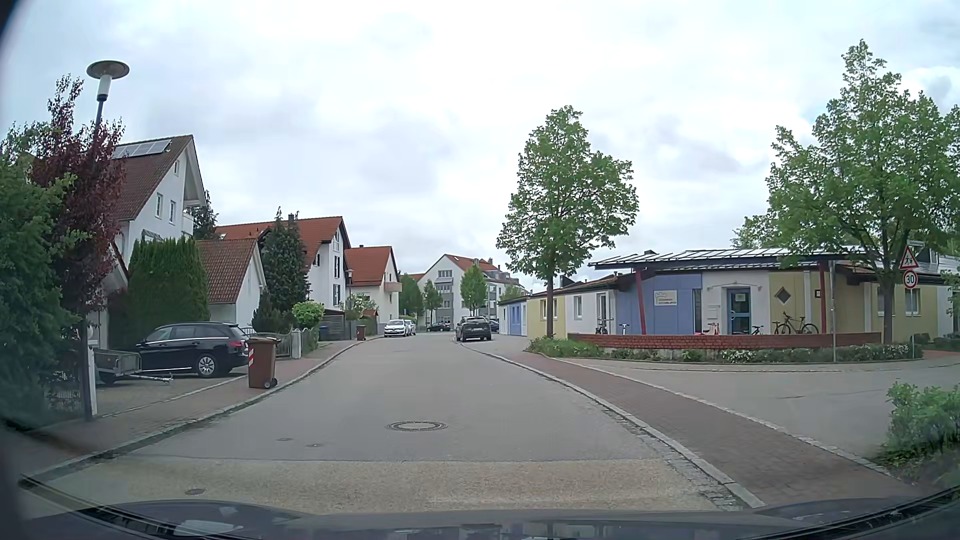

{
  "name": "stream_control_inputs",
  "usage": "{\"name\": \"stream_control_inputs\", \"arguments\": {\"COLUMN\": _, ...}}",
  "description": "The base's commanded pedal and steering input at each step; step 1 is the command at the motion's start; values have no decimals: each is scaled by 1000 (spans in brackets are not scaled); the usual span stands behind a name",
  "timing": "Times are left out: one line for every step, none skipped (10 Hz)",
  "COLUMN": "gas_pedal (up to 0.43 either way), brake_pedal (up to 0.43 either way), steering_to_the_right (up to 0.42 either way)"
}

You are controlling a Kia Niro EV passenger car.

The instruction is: Follow the waypoints while adhering to traffic rules and regulations

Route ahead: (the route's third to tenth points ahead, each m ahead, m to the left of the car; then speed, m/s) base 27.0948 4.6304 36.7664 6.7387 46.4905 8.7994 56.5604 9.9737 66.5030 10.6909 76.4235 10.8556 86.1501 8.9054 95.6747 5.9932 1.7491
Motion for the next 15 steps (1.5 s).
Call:
{"name": "stream_control_inputs", "arguments": {"gas_pedal": 169, "brake_pedal": 12, "steering_to_the_right": -138}}
{"name": "stream_control_inputs", "arguments": {"gas_pedal": 169, "brake_pedal": 12, "steering_to_the_right": -114}}
{"name": "stream_control_inputs", "arguments": {"gas_pedal": 169, "brake_pedal": 12, "steering_to_the_right": -96}}
{"name": "stream_control_inputs", "arguments": {"gas_pedal": 169, "brake_pedal": 6, "steering_to_the_right": -77}}
{"name": "stream_control_inputs", "arguments": {"gas_pedal": 169, "brake_pedal": 12, "steering_to_the_right": -56}}
{"name": "stream_control_inputs", "arguments": {"gas_pedal": 177, "brake_pedal": 6, "steering_to_the_right": -43}}
{"name": "stream_control_inputs", "arguments": {"gas_pedal": 177, "brake_pedal": 6, "steering_to_the_right": -32}}
{"name": "stream_control_inputs", "arguments": {"gas_pedal": 177, "brake_pedal": 6, "steering_to_the_right": -19}}
{"name": "stream_control_inputs", "arguments": {"gas_pedal": 177, "brake_pedal": 12, "steering_to_the_right": -14}}
{"name": "stream_control_inputs", "arguments": {"gas_pedal": 177, "brake_pedal": 12, "steering_to_the_right": -11}}
{"name": "stream_control_inputs", "arguments": {"gas_pedal": 177, "brake_pedal": 12, "steering_to_the_right": -12}}
{"name": "stream_control_inputs", "arguments": {"gas_pedal": 177, "brake_pedal": 6, "steering_to_the_right": -13}}
{"name": "stream_control_inputs", "arguments": {"gas_pedal": 177, "brake_pedal": 12, "steering_to_the_right": -16}}
{"name": "stream_control_inputs", "arguments": {"gas_pedal": 177, "brake_pedal": 6, "steering_to_the_right": -22}}
{"name": "stream_control_inputs", "arguments": {"gas_pedal": 177, "brake_pedal": 12, "steering_to_the_right": -28}}
